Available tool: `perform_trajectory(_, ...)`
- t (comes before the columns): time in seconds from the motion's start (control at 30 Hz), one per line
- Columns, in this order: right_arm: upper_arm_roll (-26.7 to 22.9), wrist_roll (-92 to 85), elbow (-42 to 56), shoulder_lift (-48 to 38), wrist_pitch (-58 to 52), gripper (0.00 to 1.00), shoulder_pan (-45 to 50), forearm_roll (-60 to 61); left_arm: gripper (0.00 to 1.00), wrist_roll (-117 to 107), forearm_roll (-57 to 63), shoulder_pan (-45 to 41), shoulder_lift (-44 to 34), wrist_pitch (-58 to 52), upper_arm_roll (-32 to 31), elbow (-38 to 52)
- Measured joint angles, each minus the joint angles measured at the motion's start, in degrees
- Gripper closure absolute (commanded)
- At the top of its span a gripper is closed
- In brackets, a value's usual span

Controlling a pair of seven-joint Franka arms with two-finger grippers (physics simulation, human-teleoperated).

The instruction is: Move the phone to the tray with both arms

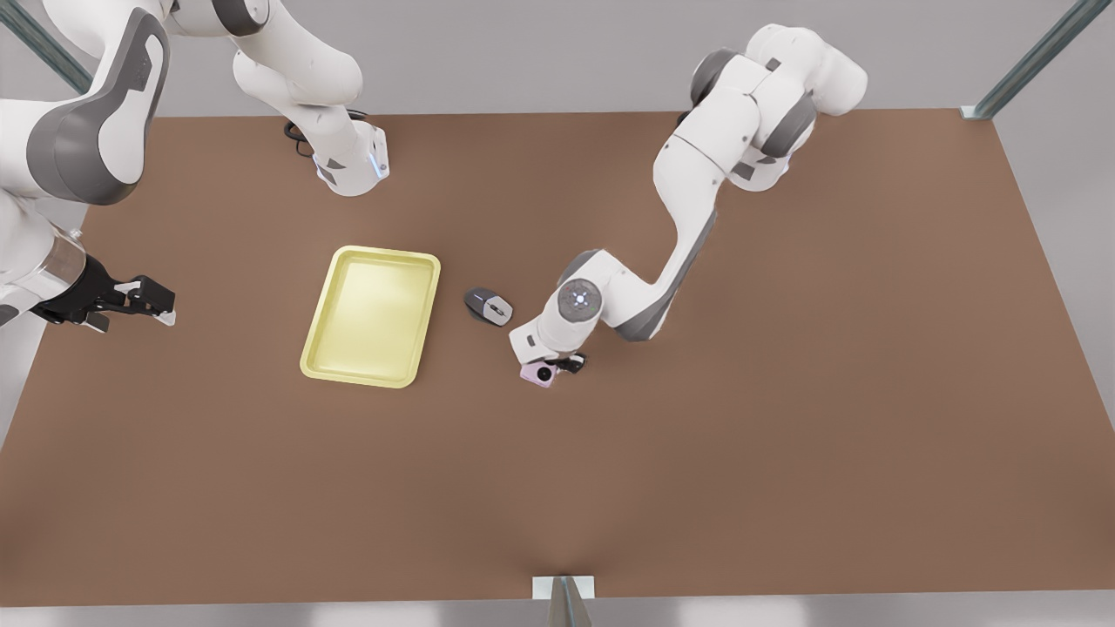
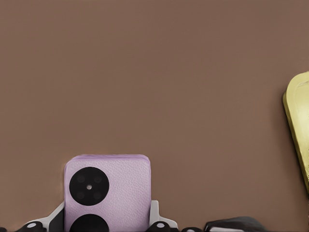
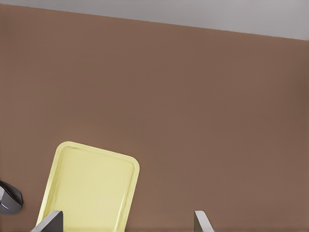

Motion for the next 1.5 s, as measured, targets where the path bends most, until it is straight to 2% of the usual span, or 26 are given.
perform_trajectory(0.1, 0.02, -0.01, 0.07, -0.07, -0.07, 0.0, -0.21, -0.05, 0.25, -3.83, 0.73, -2.52, 5.81, -1.32, 0.35, 6.27)
perform_trajectory(0.27, 0.23, -0.01, 0.1, -0.4, -0.52, 0.0, -0.25, 0.26, 0.24, -9.24, 1.26, -4.06, 10.76, -2.27, 0.71, 10.34)
perform_trajectory(0.3, 0.35, 0.0, 0.1, -0.33, -0.65, 0.0, 0.14, 1.41, 0.21, -10.17, 1.38, -4.16, 11.13, -2.33, 0.75, 10.52)
perform_trajectory(0.33, 0.39, 0.14, 0.01, -0.32, -0.83, 0.0, 1.07, 2.5, 0.0, -11.0, 1.48, -4.24, 11.4, -2.39, 0.75, 10.65)
perform_trajectory(0.53, 2.0, 2.45, -0.48, 4.64, -1.48, 0.0, 12.72, 4.49, 0.0, -15.13, 1.73, -3.83, 10.42, -2.84, 0.73, 10.67)
perform_trajectory(0.6, 2.09, 4.4, -0.67, 6.91, -0.3, 0.0, 18.24, 4.27, 0.0, -15.61, 1.54, 1.65, 5.23, -6.46, 0.7, 10.21)
perform_trajectory(0.7, 2.09, 7.76, -6.16, 7.5, 3.28, 0.0, 22.72, 4.4, 0.0, -13.92, 1.46, 17.02, -5.04, -17.1, 1.92, 9.96)
perform_trajectory(0.8, 1.19, 13.13, -7.76, 11.85, 8.17, 0.0, 30.94, 4.16, 0.0, -10.99, 1.58, 26.43, -16.19, -28.4, 6.21, 9.03)
perform_trajectory(0.9, -1.79, 20.2, -7.25, 17.7, 13.98, 0.0, 38.7, 4.0, 0.0, -6.94, 4.43, 32.93, -37.62, -33.59, 6.25, -8.78)
perform_trajectory(0.97, -2.08, 25.21, -7.05, 21.75, 18.4, 0.0, 41.24, 3.62, 0.0, -4.43, 5.95, 34.1, -43.9, -35.18, 6.41, -14.36)
perform_trajectory(1.23, -2.02, 44.49, -14.91, 28.51, 37.83, 0.0, 43.19, 5.93, 0.0, 3.29, 7.71, 33.93, -45.39, -39.83, 6.91, -15.8)
perform_trajectory(1.5, -1.94, 59.56, -16.07, 32.36, 48.17, 0.0, 44.54, 7.41, 0.0, 8.26, 7.89, 33.99, -45.29, -41.62, 6.94, -15.89)
